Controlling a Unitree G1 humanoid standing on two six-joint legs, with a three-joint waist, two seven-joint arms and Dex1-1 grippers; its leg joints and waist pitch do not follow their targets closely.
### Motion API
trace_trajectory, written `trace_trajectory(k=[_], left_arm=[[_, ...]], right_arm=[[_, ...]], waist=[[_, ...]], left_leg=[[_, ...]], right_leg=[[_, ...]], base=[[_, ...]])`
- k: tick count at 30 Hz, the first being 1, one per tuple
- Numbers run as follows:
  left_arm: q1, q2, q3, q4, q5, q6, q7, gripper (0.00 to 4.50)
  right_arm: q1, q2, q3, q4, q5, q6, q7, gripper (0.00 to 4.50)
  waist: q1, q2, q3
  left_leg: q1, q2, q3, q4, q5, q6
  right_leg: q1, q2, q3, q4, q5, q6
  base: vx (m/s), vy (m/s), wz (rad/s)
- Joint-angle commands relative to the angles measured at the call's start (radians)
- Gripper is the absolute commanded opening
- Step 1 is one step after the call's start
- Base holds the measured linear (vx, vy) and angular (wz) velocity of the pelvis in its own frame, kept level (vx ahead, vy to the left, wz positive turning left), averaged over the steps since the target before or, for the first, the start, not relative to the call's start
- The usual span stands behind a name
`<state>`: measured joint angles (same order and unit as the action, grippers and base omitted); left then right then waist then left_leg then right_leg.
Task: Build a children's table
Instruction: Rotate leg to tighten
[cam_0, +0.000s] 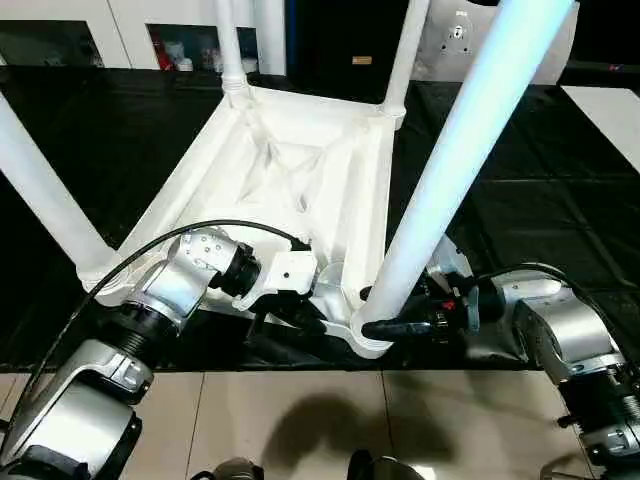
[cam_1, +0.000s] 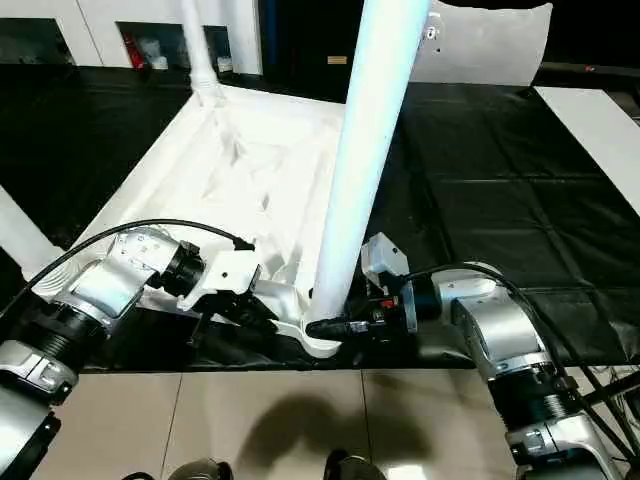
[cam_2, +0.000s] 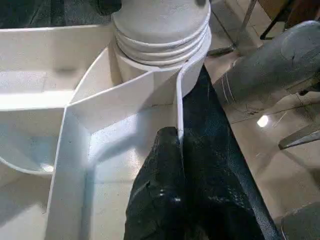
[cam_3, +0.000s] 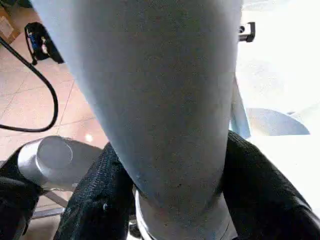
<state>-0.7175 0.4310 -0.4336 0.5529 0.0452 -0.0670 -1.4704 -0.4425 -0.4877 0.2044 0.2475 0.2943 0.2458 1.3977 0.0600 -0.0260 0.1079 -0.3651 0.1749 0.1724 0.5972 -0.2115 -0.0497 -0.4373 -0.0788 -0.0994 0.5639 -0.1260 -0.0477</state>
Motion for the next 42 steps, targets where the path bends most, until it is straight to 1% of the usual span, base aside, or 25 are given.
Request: trace_trajectory(k=[1, 11, 14, 15, 16, 17, 19, 20, 21, 22, 23, 24, 26, 27, 28, 29, 30, 31, 32, 33, 35, 36, 38, 39, 42], left_arm=[[-0.013, -0.003, -0.024, 0.013, 0.024, -0.017, -0.005, 0.0], [-0.012, -0.009, -0.014, 0.02, 0.028, 0.005, 0.023, 0.0], [-0.01, -0.019, 0.002, 0.019, 0.023, 0.041, 0.058, 0.0], [-0.007, -0.042, 0.033, -0.008, 0.002, 0.132, 0.112, 0.0], [-0.005, -0.055, 0.048, -0.025, -0.008, 0.182, 0.14, 0.0], [-0.005, -0.055, 0.048, -0.025, -0.008, 0.182, 0.14, 0.0], [-0.002, -0.073, 0.063, -0.051, -0.015, 0.249, 0.178, 0.0], [0.0, -0.089, 0.072, -0.075, -0.016, 0.304, 0.215, 0.0], [-0.002, -0.118, 0.09, -0.099, -0.024, 0.377, 0.264, 0.0], [-0.003, -0.124, 0.093, -0.101, -0.024, 0.386, 0.275, 0.0], [-0.01, -0.157, 0.113, -0.113, -0.026, 0.442, 0.334, 0.0], [-0.011, -0.158, 0.113, -0.114, -0.026, 0.444, 0.336, 0.0], [-0.023, -0.201, 0.14, -0.127, -0.025, 0.512, 0.409, 0.0], [-0.034, -0.224, 0.153, -0.123, -0.016, 0.538, 0.457, 0.0], [-0.038, -0.233, 0.157, -0.121, -0.013, 0.546, 0.473, 0.0], [-0.048, -0.252, 0.167, -0.109, 0.0, 0.555, 0.526, 0.0], [-0.055, -0.267, 0.174, -0.098, 0.009, 0.558, 0.567, 0.0], [-0.059, -0.283, 0.182, -0.094, 0.017, 0.571, 0.608, 0.0], [-0.067, -0.314, 0.204, -0.083, 0.029, 0.582, 0.687, 0.0], [-0.071, -0.333, 0.214, -0.078, 0.042, 0.583, 0.74, 0.0], [-0.071, -0.343, 0.216, -0.079, 0.052, 0.584, 0.77, 0.0], [-0.073, -0.359, 0.237, -0.072, 0.05, 0.569, 0.819, 0.0], [-0.069, -0.367, 0.245, -0.075, 0.047, 0.565, 0.837, 0.0], [-0.056, -0.36, 0.231, -0.09, 0.048, 0.569, 0.814, 0.0], [-0.041, -0.344, 0.212, -0.107, 0.052, 0.569, 0.783, 0.0]], right_arm=[[0.01, -0.014, 0.022, -0.015, 0.015, 0.015, 0.041, 2.12], [0.031, -0.009, 0.029, -0.045, 0.019, 0.028, 0.032, 2.09], [0.049, 0.014, 0.022, -0.071, 0.023, 0.07, -0.028, 2.09], [0.067, 0.069, 0.002, -0.096, 0.025, 0.121, -0.143, 2.09], [0.071, 0.101, -0.006, -0.1, 0.013, 0.13, -0.21, 2.09], [0.071, 0.101, -0.006, -0.1, 0.013, 0.13, -0.21, 2.09], [0.069, 0.148, -0.019, -0.097, -0.009, 0.142, -0.304, 2.09], [0.064, 0.189, -0.031, -0.086, -0.018, 0.152, -0.371, 2.09], [0.057, 0.239, -0.048, -0.076, -0.013, 0.171, -0.443, 2.09], [0.055, 0.247, -0.052, -0.073, -0.013, 0.174, -0.456, 2.08], [0.042, 0.301, -0.074, -0.059, -0.009, 0.194, -0.535, 2.07], [0.042, 0.303, -0.075, -0.059, -0.008, 0.195, -0.539, 2.07], [0.028, 0.369, -0.103, -0.052, -0.013, 0.219, -0.642, 2.07], [0.02, 0.402, -0.11, -0.041, -0.029, 0.221, -0.698, 2.07], [0.016, 0.414, -0.113, -0.038, -0.034, 0.221, -0.718, 2.07], [0.008, 0.442, -0.117, -0.023, -0.055, 0.222, -0.78, 2.07], [0.0, 0.464, -0.118, -0.01, -0.074, 0.221, -0.831, 2.07], [-0.008, 0.491, -0.124, 0.009, -0.094, 0.217, -0.886, 2.07], [-0.026, 0.535, -0.145, 0.046, -0.121, 0.212, -0.982, 2.07], [-0.043, 0.571, -0.168, 0.078, -0.134, 0.204, -1.058, 2.07], [-0.054, 0.594, -0.187, 0.098, -0.139, 0.2, -1.107, 2.07], [-0.061, 0.616, -0.209, 0.109, -0.117, 0.192, -1.12, 2.77], [-0.065, 0.622, -0.208, 0.115, -0.127, 0.163, -1.128, 2.77], [-0.067, 0.62, -0.203, 0.117, -0.143, 0.131, -1.127, 2.77], [-0.065, 0.605, -0.199, 0.11, -0.158, 0.108, -1.114, 3.19]], waist=[[-0.007, -0.007, -0.079], [-0.004, -0.006, -0.082], [-0.003, -0.006, -0.081], [-0.006, -0.006, -0.075], [-0.004, -0.004, -0.074], [-0.011, -0.008, -0.073], [-0.015, -0.008, -0.069], [-0.026, -0.007, -0.065], [-0.037, -0.012, -0.063], [-0.04, -0.01, -0.062], [-0.051, -0.01, -0.062], [-0.057, -0.011, -0.061], [-0.077, -0.013, -0.062], [-0.085, -0.01, -0.063], [-0.088, -0.008, -0.062], [-0.093, -0.008, -0.065], [-0.097, -0.005, -0.066], [-0.102, 0.0, -0.066], [-0.108, -0.001, -0.065], [-0.11, 0.002, -0.064], [-0.112, 0.001, -0.068], [-0.111, 0.001, -0.068], [-0.108, 0.005, -0.072], [-0.108, 0.001, -0.073], [-0.104, 0.0, -0.076]], left_leg=[[0.007, 0.057, -0.006, -0.063, -0.023, 0.146], [0.007, 0.057, -0.007, -0.061, -0.011, 0.148], [0.007, 0.058, -0.007, -0.062, -0.013, 0.143], [0.008, 0.058, -0.006, -0.066, -0.043, 0.121], [0.007, 0.058, -0.008, -0.067, -0.057, 0.107], [0.006, 0.051, -0.01, -0.068, -0.099, 0.08], [0.009, 0.046, -0.011, -0.069, -0.126, 0.062], [0.004, 0.044, -0.014, -0.072, -0.145, 0.047], [-0.001, 0.04, -0.015, -0.072, -0.153, 0.038], [-0.001, 0.039, -0.018, -0.072, -0.162, 0.035], [0.0, 0.035, -0.018, -0.069, -0.173, 0.03], [-0.001, 0.033, -0.019, -0.069, -0.177, 0.031], [-0.01, 0.028, -0.023, -0.068, -0.177, 0.036], [-0.019, 0.029, -0.027, -0.07, -0.174, 0.044], [-0.016, 0.031, -0.026, -0.071, -0.176, 0.045], [-0.009, 0.032, -0.028, -0.07, -0.182, 0.049], [-0.006, 0.034, -0.027, -0.07, -0.178, 0.051], [-0.007, 0.036, -0.028, -0.071, -0.176, 0.058], [-0.006, 0.038, -0.025, -0.072, -0.178, 0.063], [-0.003, 0.037, -0.024, -0.071, -0.18, 0.06], [-0.001, 0.037, -0.022, -0.071, -0.172, 0.069], [-0.002, 0.038, -0.022, -0.072, -0.165, 0.075], [0.004, 0.042, -0.018, -0.07, -0.141, 0.093], [-0.006, 0.042, -0.017, -0.07, -0.125, 0.117], [-0.004, 0.039, -0.015, -0.068, -0.105, 0.131]], right_leg=[[0.077, -0.073, 0.058, -0.041, -0.242, -0.212], [0.078, -0.073, 0.057, -0.038, -0.225, -0.216], [0.079, -0.072, 0.057, -0.039, -0.235, -0.211], [0.077, -0.073, 0.059, -0.05, -0.293, -0.2], [0.075, -0.077, 0.058, -0.053, -0.324, -0.192], [0.076, -0.076, 0.054, -0.063, -0.407, -0.162], [0.073, -0.075, 0.054, -0.072, -0.478, -0.134], [0.074, -0.074, 0.053, -0.078, -0.538, -0.102], [0.076, -0.073, 0.049, -0.082, -0.571, -0.082], [0.075, -0.074, 0.045, -0.087, -0.599, -0.072], [0.073, -0.073, 0.042, -0.094, -0.633, -0.055], [0.071, -0.072, 0.039, -0.099, -0.648, -0.047], [0.079, -0.071, 0.03, -0.105, -0.662, -0.024], [0.084, -0.07, 0.025, -0.105, -0.643, -0.022], [0.08, -0.07, 0.025, -0.107, -0.634, -0.024], [0.077, -0.069, 0.022, -0.108, -0.607, -0.036], [0.075, -0.07, 0.023, -0.106, -0.583, -0.05], [0.077, -0.069, 0.021, -0.104, -0.545, -0.068], [0.073, -0.069, 0.023, -0.103, -0.517, -0.086], [0.072, -0.068, 0.022, -0.102, -0.506, -0.098], [0.074, -0.068, 0.026, -0.097, -0.462, -0.114], [0.075, -0.068, 0.028, -0.095, -0.439, -0.121], [0.072, -0.067, 0.033, -0.086, -0.355, -0.152], [0.078, -0.066, 0.033, -0.077, -0.31, -0.17], [0.079, -0.068, 0.033, -0.078, -0.315, -0.168]], base=[[0.0, 0.0, 0.0], [0.0, 0.0, 0.0], [0.0, 0.0, 0.0], [0.0, 0.0, 0.0], [0.0, 0.0, 0.0], [-0.051, -0.012, -0.03], [-0.025, -0.006, -0.01], [0.0, 0.0, 0.0], [0.0, 0.0, 0.0], [-0.051, -0.002, -0.07], [0.0, 0.0, 0.0], [0.0, 0.0, 0.0], [0.0, 0.0, 0.0], [0.0, 0.0, 0.0], [0.0, 0.0, 0.0], [0.0, 0.0, 0.0], [0.0, 0.0, 0.0], [0.0, 0.0, 0.0], [0.0, 0.0, 0.0], [0.0, 0.0, 0.0], [0.0, 0.0, 0.0], [0.0, 0.0, 0.0], [0.0, 0.0, 0.0], [0.0, 0.0, 0.0], [0.0, 0.0, 0.0]])
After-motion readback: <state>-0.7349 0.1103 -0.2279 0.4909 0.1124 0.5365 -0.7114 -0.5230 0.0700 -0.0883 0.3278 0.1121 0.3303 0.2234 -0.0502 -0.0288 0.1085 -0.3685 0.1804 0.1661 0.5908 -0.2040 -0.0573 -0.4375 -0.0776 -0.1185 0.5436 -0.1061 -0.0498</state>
